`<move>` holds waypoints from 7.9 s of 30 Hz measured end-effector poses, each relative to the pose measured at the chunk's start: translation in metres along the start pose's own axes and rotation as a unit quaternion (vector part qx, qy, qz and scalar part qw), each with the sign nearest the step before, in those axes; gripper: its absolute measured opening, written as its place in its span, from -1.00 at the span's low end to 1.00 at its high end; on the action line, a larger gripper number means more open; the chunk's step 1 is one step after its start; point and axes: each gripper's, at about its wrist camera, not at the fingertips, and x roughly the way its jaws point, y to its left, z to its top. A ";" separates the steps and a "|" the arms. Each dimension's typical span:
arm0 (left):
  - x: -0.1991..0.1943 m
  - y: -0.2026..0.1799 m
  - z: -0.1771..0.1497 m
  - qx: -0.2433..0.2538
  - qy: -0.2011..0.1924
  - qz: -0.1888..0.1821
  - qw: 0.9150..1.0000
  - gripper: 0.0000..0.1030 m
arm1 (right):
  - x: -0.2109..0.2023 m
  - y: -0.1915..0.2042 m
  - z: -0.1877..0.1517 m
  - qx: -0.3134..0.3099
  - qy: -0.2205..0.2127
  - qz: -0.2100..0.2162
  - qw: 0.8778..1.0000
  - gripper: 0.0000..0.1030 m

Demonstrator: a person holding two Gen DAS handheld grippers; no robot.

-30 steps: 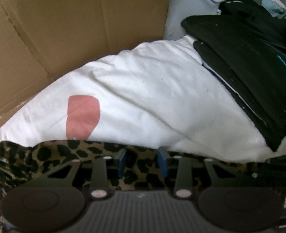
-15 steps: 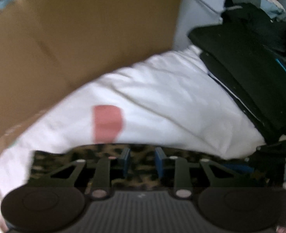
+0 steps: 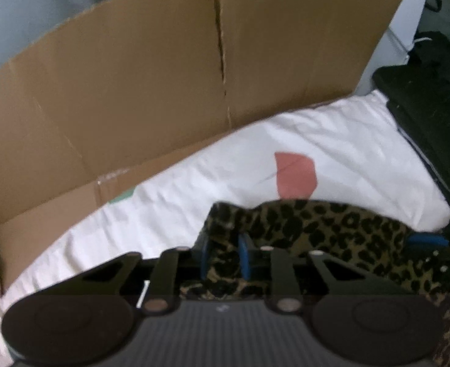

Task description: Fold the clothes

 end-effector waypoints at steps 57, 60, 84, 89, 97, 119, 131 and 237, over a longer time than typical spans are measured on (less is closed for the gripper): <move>-0.039 0.018 -0.100 -0.111 -0.107 -0.040 0.987 -0.84 | 0.009 0.054 0.008 -0.080 0.036 0.007 0.996 -0.38; -0.049 0.019 -0.113 -0.106 -0.100 -0.047 0.988 -0.84 | 0.001 0.052 0.010 -0.074 0.033 -0.001 0.997 -0.37; -0.050 0.020 -0.153 -0.111 -0.057 -0.029 0.992 -0.68 | -0.020 0.092 -0.033 -0.100 0.090 0.083 0.987 -0.34; -0.070 0.011 -0.163 -0.106 -0.045 -0.060 0.992 -0.60 | -0.030 0.094 -0.035 -0.109 0.086 0.079 0.987 -0.35; -0.093 -0.007 -0.189 -0.106 -0.012 -0.107 0.988 -0.52 | -0.032 0.101 -0.037 -0.118 0.093 0.103 0.983 -0.35; -0.155 -0.042 -0.273 -0.001 0.064 -0.225 0.972 -0.41 | -0.062 0.125 -0.065 -0.171 0.152 0.165 0.959 -0.33; -0.128 -0.082 -0.299 0.022 0.097 -0.245 0.964 -0.41 | -0.069 0.095 -0.062 -0.130 0.142 0.124 0.973 -0.33; -0.071 -0.049 -0.317 -0.207 0.183 -0.367 0.888 -0.80 | -0.089 -0.041 -0.023 -0.029 0.055 -0.102 0.993 -0.32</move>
